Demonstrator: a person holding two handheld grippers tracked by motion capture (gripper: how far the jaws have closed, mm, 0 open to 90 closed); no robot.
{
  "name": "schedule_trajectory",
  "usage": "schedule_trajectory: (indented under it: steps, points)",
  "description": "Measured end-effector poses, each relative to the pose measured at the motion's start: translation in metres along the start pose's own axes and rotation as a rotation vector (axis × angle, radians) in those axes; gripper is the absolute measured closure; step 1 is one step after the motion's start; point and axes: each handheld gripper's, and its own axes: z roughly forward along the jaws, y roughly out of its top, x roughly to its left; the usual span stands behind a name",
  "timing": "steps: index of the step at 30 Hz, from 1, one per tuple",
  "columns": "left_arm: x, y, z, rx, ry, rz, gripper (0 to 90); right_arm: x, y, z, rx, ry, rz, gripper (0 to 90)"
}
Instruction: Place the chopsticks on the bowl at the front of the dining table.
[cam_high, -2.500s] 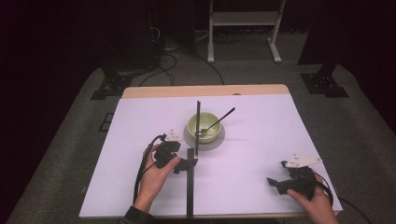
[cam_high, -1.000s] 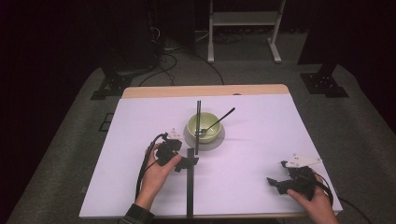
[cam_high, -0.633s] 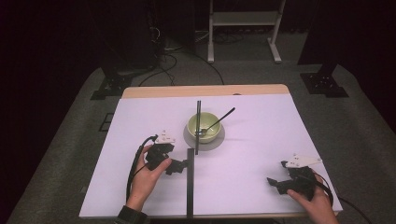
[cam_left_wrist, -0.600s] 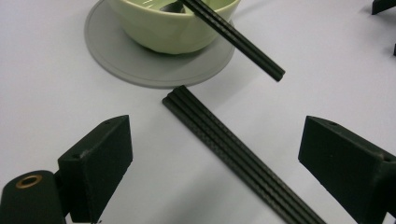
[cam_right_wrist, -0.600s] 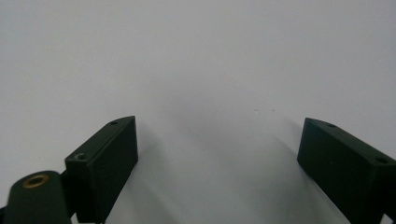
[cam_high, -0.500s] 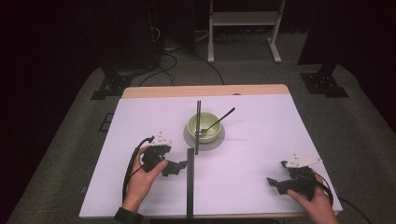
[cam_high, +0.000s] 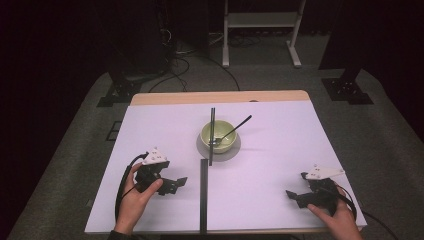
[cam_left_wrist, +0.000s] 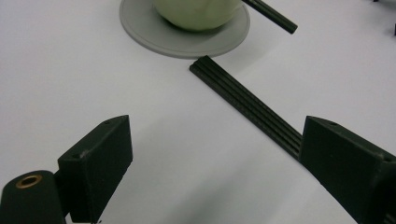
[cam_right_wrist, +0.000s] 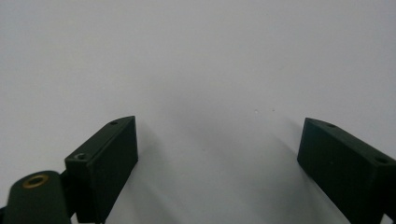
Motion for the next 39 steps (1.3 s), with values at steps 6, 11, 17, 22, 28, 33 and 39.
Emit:
schedule_trajectory:
  steps: [6, 11, 17, 22, 28, 33, 39]
  points:
    - [0.005, -0.013, -0.005, 0.003, 0.016, 0.004, 8.9, 0.0, 0.0, 0.0, -0.001, 0.0, 0.001, 10.5]
    - [0.008, -0.024, -0.005, 0.026, 0.039, 0.008, 8.9, 0.0, 0.0, 0.0, 0.0, 0.0, 0.0, 10.5]
    - [0.008, -0.037, -0.004, 0.058, 0.086, 0.025, 8.9, 0.0, 0.0, 0.0, 0.0, 0.0, -0.001, 10.6]
    - [0.01, -0.047, -0.006, 0.053, 0.132, 0.025, 8.9, 0.0, 0.0, 0.0, -0.001, 0.0, 0.0, 10.6]
    - [0.011, -0.058, -0.004, 0.076, 0.139, 0.021, 8.9, 0.0, 0.0, 0.0, -0.001, 0.0, 0.0, 10.5]
    - [0.013, -0.066, -0.002, 0.091, 0.161, 0.019, 8.9, 0.0, 0.0, 0.0, -0.001, 0.0, -0.001, 10.6]
    - [0.014, -0.073, -0.004, 0.05, 0.154, 0.003, 7.7, 0.0, 0.0, 0.0, -0.001, 0.0, -0.001, 10.6]
